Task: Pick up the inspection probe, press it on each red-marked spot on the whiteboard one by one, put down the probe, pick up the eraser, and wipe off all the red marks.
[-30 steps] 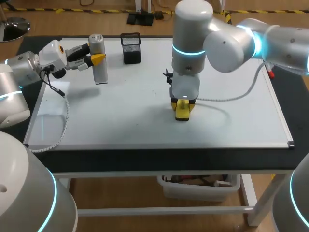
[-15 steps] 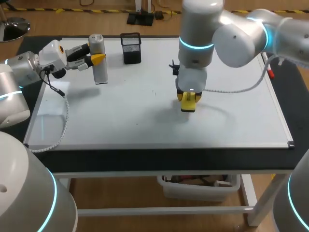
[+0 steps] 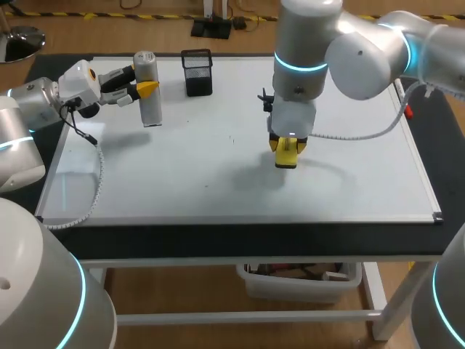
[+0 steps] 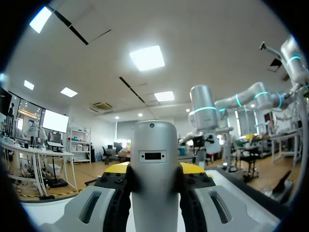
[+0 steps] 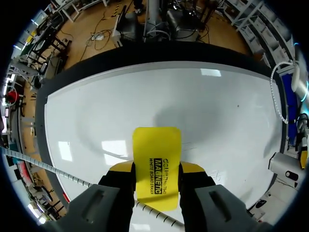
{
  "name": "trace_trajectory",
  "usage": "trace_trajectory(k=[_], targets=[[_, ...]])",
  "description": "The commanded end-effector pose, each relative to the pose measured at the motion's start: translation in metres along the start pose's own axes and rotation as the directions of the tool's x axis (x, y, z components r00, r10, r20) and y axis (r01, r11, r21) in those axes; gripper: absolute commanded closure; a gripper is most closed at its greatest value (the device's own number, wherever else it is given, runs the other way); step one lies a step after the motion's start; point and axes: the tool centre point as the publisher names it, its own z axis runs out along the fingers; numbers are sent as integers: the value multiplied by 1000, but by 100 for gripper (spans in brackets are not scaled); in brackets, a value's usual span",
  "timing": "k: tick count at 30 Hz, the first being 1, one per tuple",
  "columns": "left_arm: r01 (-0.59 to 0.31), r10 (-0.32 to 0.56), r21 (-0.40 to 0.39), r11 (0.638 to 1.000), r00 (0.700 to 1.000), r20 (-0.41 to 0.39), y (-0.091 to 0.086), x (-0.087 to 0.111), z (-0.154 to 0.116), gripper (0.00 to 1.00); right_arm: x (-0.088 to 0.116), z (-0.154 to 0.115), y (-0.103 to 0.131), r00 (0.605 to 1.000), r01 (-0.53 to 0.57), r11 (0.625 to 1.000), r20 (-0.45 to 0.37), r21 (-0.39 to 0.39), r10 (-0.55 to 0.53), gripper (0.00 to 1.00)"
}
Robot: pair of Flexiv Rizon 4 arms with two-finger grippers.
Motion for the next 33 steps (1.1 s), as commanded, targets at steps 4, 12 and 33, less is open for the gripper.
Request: trace_trajectory(k=[4,12,33], targets=[[-2,2,3,1000,1000,-2,0,0,0,100,21,0,-49,999,-10,999,42,52,8,100],[-2,2,3,1000,1000,-2,0,0,0,100,46,4,-134,997,63,997,-37,48,-62,100],[-2,2,3,1000,1000,-2,0,0,0,100,27,10,-253,975,221,974,10,-58,-221,100]])
